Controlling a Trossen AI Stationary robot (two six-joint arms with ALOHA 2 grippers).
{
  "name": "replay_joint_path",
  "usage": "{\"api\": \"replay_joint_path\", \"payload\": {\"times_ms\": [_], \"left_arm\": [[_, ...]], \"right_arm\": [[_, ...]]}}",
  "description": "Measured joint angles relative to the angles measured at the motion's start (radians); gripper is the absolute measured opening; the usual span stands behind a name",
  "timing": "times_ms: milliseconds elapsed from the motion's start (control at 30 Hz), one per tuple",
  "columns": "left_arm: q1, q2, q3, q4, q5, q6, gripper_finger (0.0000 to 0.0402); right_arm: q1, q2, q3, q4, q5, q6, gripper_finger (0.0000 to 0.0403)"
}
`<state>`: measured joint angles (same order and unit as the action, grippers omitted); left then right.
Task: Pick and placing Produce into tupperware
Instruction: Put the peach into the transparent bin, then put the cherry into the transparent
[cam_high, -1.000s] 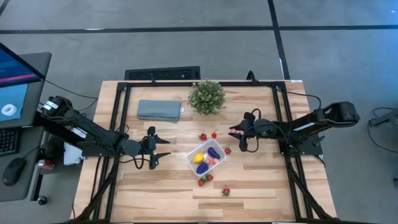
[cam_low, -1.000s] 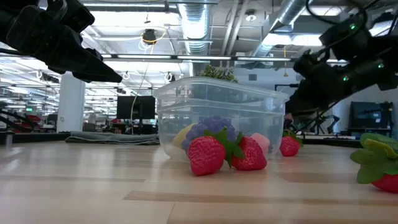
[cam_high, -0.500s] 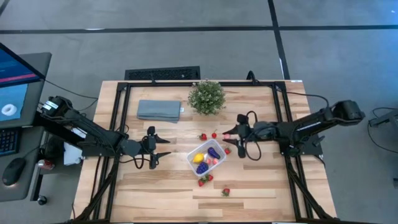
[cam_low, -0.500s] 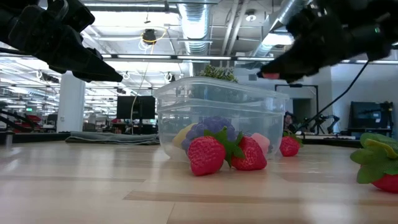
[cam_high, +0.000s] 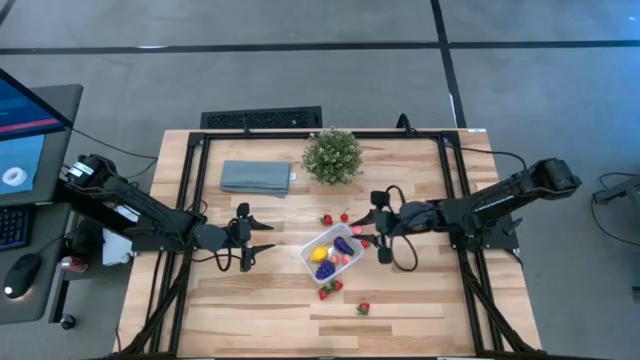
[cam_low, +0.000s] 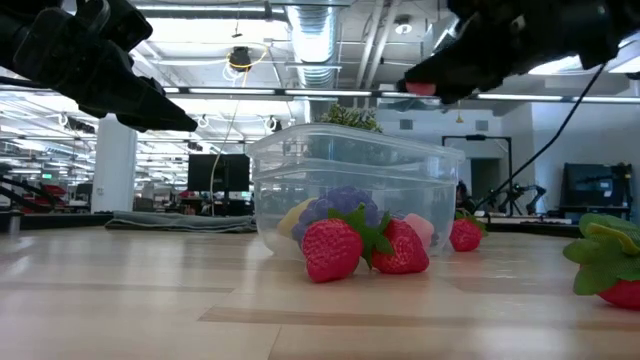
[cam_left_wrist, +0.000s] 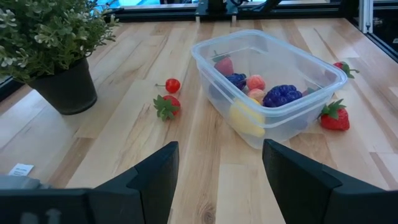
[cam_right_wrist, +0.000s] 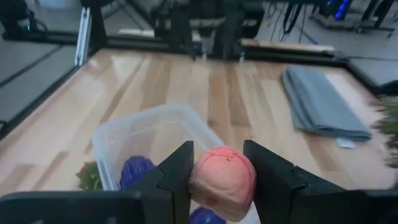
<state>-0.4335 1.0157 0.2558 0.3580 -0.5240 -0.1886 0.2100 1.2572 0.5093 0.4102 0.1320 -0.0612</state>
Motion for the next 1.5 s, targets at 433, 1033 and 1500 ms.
{"api": "replay_joint_path", "payload": {"times_ms": [433,1033,1500], "left_arm": [[0.000,0.000,0.000,0.008,0.003,0.000,0.0224],[0.000,0.000,0.000,0.007,0.004,-0.001,0.0224],[0.000,0.000,0.000,-0.014,0.005,-0.008,0.0224]], "right_arm": [[-0.003,0.300,0.166,0.003,-0.065,-0.023,0.0161],[-0.009,0.371,0.231,-0.069,-0.106,-0.027,0.0207],[-0.046,0.206,0.231,-0.284,-0.105,-0.071,0.0232]]}}
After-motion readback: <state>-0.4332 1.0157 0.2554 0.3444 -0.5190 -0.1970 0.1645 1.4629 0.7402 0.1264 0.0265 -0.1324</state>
